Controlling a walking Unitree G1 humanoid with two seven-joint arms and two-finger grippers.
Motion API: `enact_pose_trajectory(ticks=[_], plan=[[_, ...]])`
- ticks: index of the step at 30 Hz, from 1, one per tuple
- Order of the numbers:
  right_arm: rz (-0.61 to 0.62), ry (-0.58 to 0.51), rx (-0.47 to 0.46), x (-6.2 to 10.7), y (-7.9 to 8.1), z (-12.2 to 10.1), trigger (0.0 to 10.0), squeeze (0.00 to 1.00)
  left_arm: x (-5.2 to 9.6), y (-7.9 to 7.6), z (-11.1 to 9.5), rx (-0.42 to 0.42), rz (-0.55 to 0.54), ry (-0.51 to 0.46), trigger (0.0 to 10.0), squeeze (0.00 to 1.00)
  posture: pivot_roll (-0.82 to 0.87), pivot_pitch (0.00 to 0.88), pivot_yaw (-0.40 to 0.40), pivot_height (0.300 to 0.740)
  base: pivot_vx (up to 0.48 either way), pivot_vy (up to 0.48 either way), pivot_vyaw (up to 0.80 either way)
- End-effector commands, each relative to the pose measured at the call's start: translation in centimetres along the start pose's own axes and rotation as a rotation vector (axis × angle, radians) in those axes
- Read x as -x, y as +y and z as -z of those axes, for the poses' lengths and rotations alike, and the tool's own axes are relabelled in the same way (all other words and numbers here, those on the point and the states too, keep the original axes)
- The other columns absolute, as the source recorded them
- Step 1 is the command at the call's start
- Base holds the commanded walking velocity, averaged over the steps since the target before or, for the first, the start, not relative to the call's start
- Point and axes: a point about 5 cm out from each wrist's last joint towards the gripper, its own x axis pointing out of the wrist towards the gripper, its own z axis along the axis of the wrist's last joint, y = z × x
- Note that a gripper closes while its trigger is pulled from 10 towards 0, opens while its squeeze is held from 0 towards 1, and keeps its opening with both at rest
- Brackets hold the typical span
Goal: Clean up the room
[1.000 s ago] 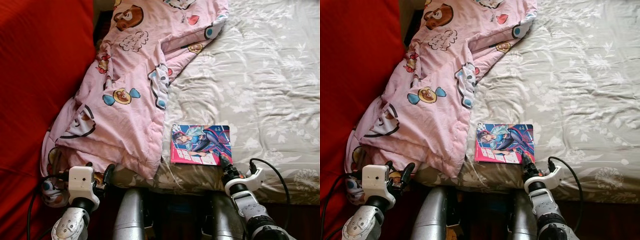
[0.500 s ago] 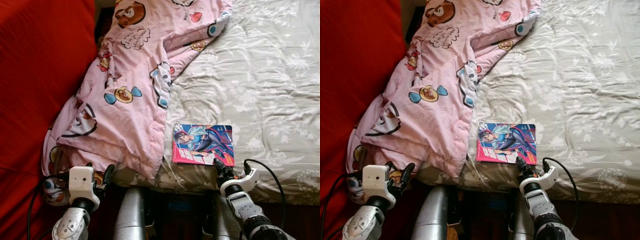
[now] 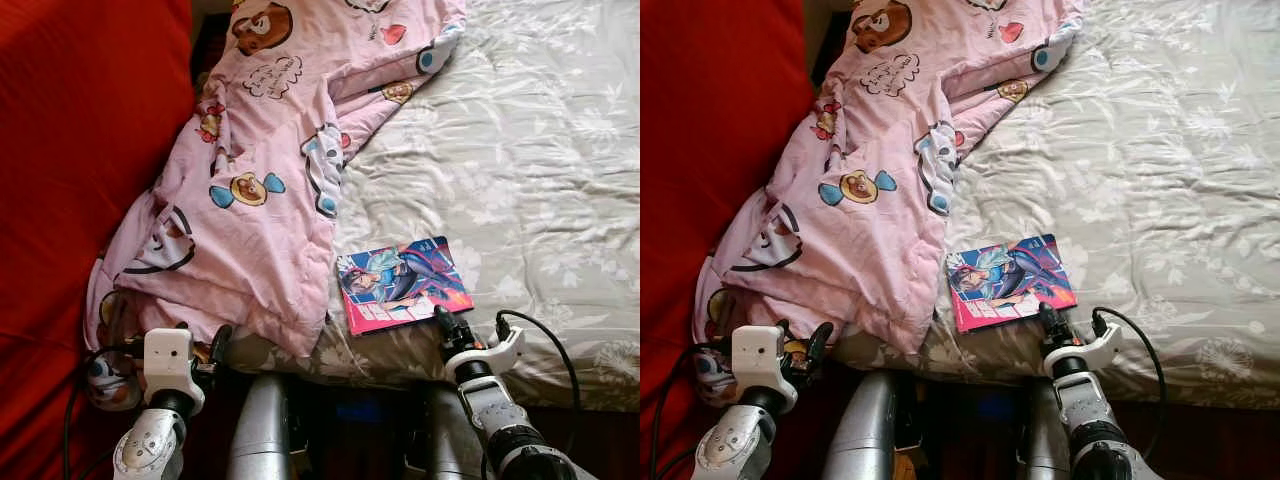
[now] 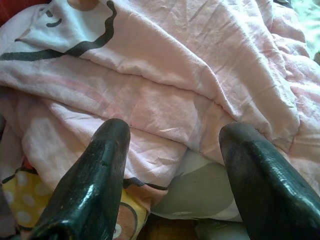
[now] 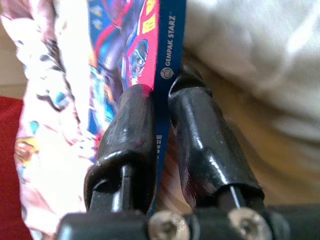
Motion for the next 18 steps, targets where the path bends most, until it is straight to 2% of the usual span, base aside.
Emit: enact_pose_trajectory(ticks=[1, 3, 7, 9, 10, 11, 13, 14, 15, 16, 17, 18], plan=[[-0.016, -0.054, -0.015, 0.6, -0.4, -0.3, 0.0, 0.00, 0.5, 0.3, 1.1, -0.024, -0.017, 0.045, 10.0, 0.00, 0.09, 0.301, 0.090, 0.615, 0.000, 0.000, 0.00], [-0.045, -0.089, -0.002, 0.6, -0.1, -0.7, 0.0, 0.00, 0.3, 0.2, 1.3, -0.022, -0.018, 0.044, 10.0, 0.00, 0.08, 0.295, 0.084, 0.615, 0.000, 0.000, 0.00], [-0.052, -0.146, 0.087, 0.7, 0.5, -1.3, 0.0, 0.00, -0.1, -0.1, 1.5, -0.016, -0.020, 0.043, 10.0, 0.00, 0.06, 0.287, 0.072, 0.615, 0.000, 0.000, 0.00], [-0.015, -0.175, 0.163, 0.9, 0.5, -1.7, 0.0, 0.00, -0.2, -0.3, 1.6, -0.009, -0.023, 0.040, 10.0, 0.00, 0.04, 0.278, 0.059, 0.615, 0.000, 0.000, 0.00], [-0.001, -0.181, 0.229, 0.9, 0.7, -1.8, 0.0, 0.00, -0.3, -0.3, 1.7, -0.007, -0.026, 0.039, 10.0, 0.00, 0.04, 0.277, 0.057, 0.615, 0.000, 0.000, 0.00], [0.005, -0.180, 0.355, 1.1, 1.1, -2.0, 0.0, 0.00, -0.4, -0.4, 1.9, -0.004, -0.037, 0.041, 10.0, 0.00, 0.02, 0.270, 0.047, 0.615, 0.000, 0.000, 0.00], [0.001, -0.174, 0.392, 1.3, 1.3, -1.9, 0.0, 0.00, -0.4, -0.5, 2.0, 0.001, -0.046, 0.043, 10.0, 0.00, 0.02, 0.265, 0.041, 0.615, 0.000, 0.000, 0.00], [-0.007, -0.162, 0.445, 1.4, 1.6, -2.0, 2.0, 0.00, -0.4, -0.5, 2.2, 0.006, -0.053, 0.047, 10.0, 0.00, 0.02, 0.265, 0.039, 0.615, 0.000, 0.000, 0.00], [-0.032, -0.132, 0.576, 1.7, 2.2, -2.0, 10.0, 0.00, -0.3, -0.5, 2.7, 0.015, -0.067, 0.055, 10.0, 0.00, 0.01, 0.260, 0.030, 0.615, 0.000, 0.000, 0.00], [-0.032, -0.132, 0.576, 1.7, 2.2, -2.0, 10.0, 0.00, -0.3, -0.5, 2.7, 0.015, -0.067, 0.055, 10.0, 0.00, 0.01, 0.260, 0.030, 0.615, 0.000, 0.000, 0.00], [-0.046, -0.115, 0.684, 1.9, 2.7, -2.1, 10.0, 0.00, -0.3, -0.4, 3.0, 0.023, -0.079, 0.063, 10.0, 0.00, 0.00, 0.255, 0.021, 0.615, 0.000, 0.000, 0.00], [-0.054, -0.108, 0.752, 2.1, 2.9, -2.1, 10.0, 0.00, -0.2, -0.4, 3.2, 0.029, -0.086, 0.067, 10.0, 0.00, -0.01, 0.253, 0.019, 0.615, 0.000, 0.000, 0.00]])
